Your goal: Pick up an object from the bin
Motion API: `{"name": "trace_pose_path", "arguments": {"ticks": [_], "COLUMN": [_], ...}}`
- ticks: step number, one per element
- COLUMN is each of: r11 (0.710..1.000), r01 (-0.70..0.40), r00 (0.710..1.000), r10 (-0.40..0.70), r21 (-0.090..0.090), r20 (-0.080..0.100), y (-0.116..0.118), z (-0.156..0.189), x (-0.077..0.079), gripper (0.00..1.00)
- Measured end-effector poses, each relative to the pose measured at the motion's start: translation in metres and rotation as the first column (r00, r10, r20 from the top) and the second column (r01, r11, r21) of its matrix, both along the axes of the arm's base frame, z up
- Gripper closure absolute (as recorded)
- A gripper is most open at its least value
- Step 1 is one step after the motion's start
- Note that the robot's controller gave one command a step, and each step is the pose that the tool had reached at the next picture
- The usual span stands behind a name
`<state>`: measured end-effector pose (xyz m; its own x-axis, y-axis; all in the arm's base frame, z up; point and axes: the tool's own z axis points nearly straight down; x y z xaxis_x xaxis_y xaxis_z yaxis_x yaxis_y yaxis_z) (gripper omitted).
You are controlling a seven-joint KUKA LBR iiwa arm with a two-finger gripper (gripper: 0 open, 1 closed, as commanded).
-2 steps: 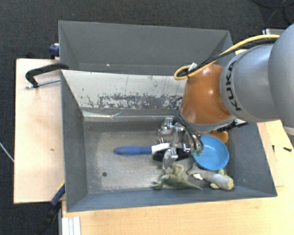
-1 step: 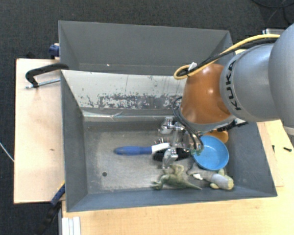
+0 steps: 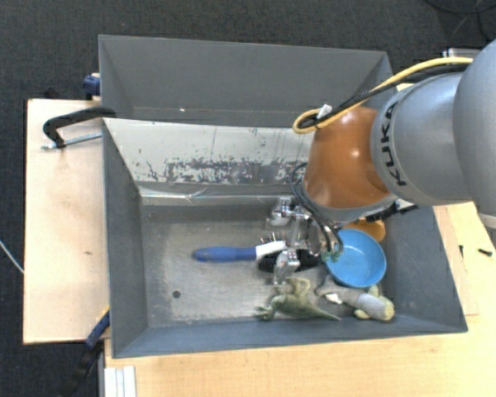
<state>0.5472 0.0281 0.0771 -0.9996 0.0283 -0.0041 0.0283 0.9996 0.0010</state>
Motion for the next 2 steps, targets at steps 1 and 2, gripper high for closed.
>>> {"name": "trace_pose_path", "arguments": {"ticks": [1,2], "r11": [1.000,1.000], "r01": [-0.001,-0.002], "r00": [1.000,1.000], "r10": [0.001,0.002], "r21": [0.002,0.001], "r20": [0.003,0.002], "y": [0.001,0.002], "z": [0.001,0.021], "x": [0.001,0.002], "gripper": [1.00,1.00]}}
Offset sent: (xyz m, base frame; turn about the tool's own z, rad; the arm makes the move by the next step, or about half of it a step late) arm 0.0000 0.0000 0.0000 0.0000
